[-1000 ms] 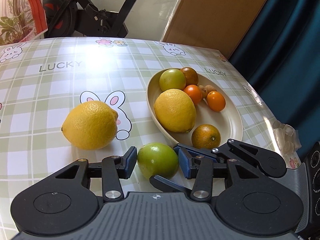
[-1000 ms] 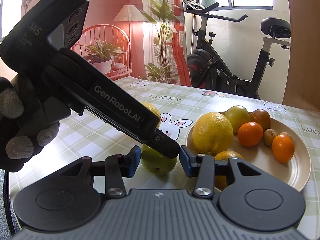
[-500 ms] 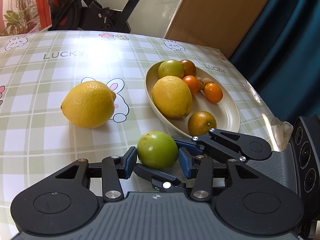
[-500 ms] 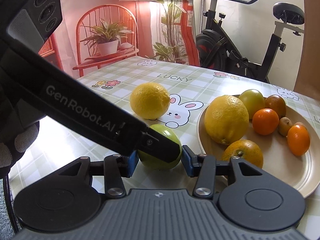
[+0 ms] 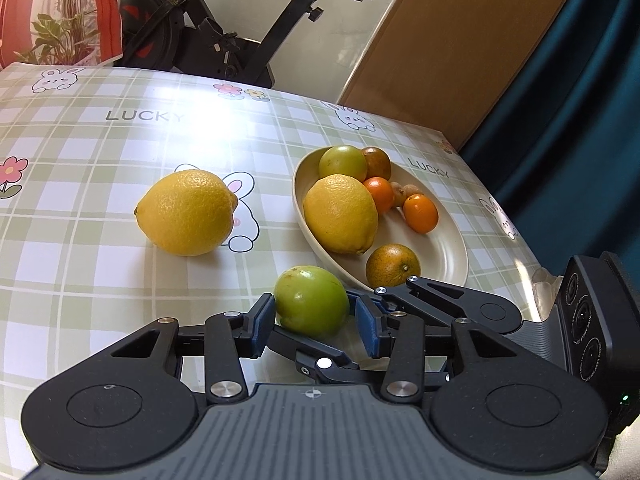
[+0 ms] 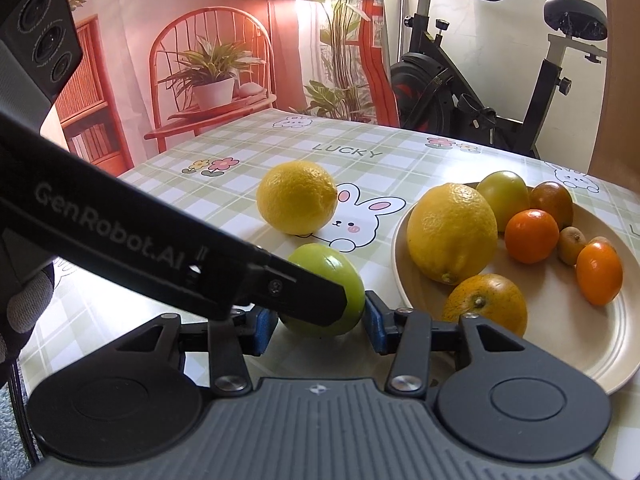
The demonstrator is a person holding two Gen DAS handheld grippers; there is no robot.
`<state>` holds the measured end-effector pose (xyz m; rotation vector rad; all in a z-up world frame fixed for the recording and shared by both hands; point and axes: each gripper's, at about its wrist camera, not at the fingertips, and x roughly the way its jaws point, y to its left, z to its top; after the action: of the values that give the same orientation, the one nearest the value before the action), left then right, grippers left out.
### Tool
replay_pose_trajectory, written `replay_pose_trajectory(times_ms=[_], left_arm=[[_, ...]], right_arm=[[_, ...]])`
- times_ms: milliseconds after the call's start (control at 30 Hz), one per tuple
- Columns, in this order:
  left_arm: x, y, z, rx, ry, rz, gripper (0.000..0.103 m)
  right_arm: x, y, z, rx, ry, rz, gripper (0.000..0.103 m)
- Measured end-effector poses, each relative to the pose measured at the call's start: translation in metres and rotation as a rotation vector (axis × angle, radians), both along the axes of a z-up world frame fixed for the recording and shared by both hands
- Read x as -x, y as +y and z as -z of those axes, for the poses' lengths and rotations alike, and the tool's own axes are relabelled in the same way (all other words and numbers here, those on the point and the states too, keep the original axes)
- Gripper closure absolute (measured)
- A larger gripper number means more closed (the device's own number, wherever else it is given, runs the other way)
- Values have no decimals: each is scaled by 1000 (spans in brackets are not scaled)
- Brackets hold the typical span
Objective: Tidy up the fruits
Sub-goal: 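Carry the green apple onto the plate and open the left tool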
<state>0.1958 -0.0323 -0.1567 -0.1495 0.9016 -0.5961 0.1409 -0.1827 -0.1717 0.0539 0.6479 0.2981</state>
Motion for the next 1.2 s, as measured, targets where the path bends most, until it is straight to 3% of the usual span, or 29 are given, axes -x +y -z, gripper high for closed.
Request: replay_pose_trajectory(times_ms=[700,900,1200], left_arm=[[9,-33,-34,15,-93,65,58],[2,-66,-43,-7,-129,131,58],[-14,-108,-40,-74,-152,187,58]], right_arm=[[40,-24,-19,-66,-205,137,55],[47,-43,-22,-88,-257,242,55],[41,-72,-22,-138,-225,394,55]])
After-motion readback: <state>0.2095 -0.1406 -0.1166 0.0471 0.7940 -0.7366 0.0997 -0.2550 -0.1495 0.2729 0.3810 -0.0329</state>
